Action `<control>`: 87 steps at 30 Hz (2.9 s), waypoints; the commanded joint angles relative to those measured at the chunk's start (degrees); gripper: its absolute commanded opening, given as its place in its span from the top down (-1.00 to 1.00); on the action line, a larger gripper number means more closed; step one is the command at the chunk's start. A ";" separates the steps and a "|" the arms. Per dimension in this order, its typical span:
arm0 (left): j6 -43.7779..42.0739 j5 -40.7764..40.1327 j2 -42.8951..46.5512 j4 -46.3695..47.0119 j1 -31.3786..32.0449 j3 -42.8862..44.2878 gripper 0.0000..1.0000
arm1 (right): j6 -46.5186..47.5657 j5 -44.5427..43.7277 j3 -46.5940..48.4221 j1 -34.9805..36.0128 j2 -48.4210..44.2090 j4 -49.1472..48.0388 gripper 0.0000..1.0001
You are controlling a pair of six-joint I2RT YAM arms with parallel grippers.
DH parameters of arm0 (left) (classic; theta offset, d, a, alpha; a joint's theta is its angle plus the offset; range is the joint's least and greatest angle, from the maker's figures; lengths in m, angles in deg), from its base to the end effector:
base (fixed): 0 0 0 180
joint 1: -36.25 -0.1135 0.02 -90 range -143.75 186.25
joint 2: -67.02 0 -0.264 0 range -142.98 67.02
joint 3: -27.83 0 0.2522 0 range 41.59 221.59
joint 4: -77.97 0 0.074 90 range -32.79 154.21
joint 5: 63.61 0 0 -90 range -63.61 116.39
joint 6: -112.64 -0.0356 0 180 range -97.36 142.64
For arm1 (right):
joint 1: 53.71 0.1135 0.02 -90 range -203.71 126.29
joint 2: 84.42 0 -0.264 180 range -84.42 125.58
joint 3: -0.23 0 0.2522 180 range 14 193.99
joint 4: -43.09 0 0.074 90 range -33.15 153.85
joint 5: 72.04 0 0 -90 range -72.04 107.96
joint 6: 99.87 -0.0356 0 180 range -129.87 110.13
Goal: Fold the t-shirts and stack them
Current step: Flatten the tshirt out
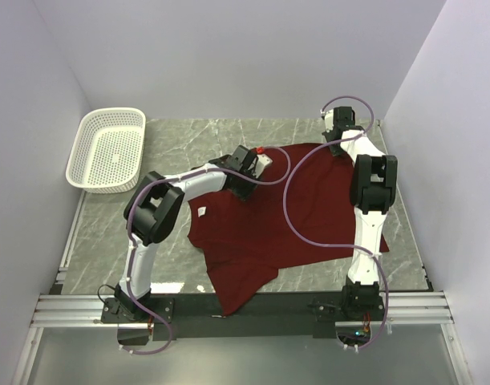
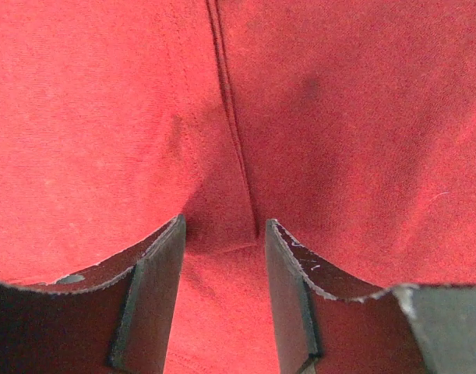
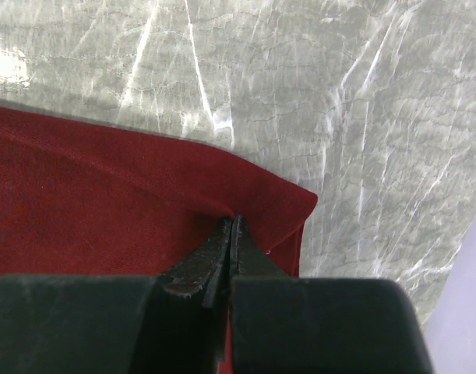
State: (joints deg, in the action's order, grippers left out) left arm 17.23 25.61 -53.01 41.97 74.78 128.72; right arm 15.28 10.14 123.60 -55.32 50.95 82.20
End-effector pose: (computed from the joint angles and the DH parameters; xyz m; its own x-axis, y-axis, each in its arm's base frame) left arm 0.3547 -0.2818 0.1694 -0.5809 0.5831 -0.5680 0.6746 0.7354 0.0650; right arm 0.5228 -0.0195 0.1615 -0.7524 -0.4001 -0.5233 -0.2282 0.9035 -0.3627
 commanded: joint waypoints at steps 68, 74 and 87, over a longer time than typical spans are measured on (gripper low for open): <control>-1.80 -3.44 26.25 12.48 -16.20 -1.00 0.99 | 1.83 24.33 -13.28 -7.80 -25.51 -3.02 1.00; -1.45 -1.60 21.95 10.55 -16.20 2.60 0.99 | 1.40 26.62 -12.66 -8.50 -26.47 -3.54 1.00; -1.01 -2.56 18.34 12.83 -16.20 0.67 0.99 | -0.45 30.75 -13.54 -13.42 -28.32 -5.31 1.00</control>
State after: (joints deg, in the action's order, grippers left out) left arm 17.06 23.89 -34.86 52.42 58.47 128.94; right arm 16.00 38.82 109.32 -67.08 26.43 79.51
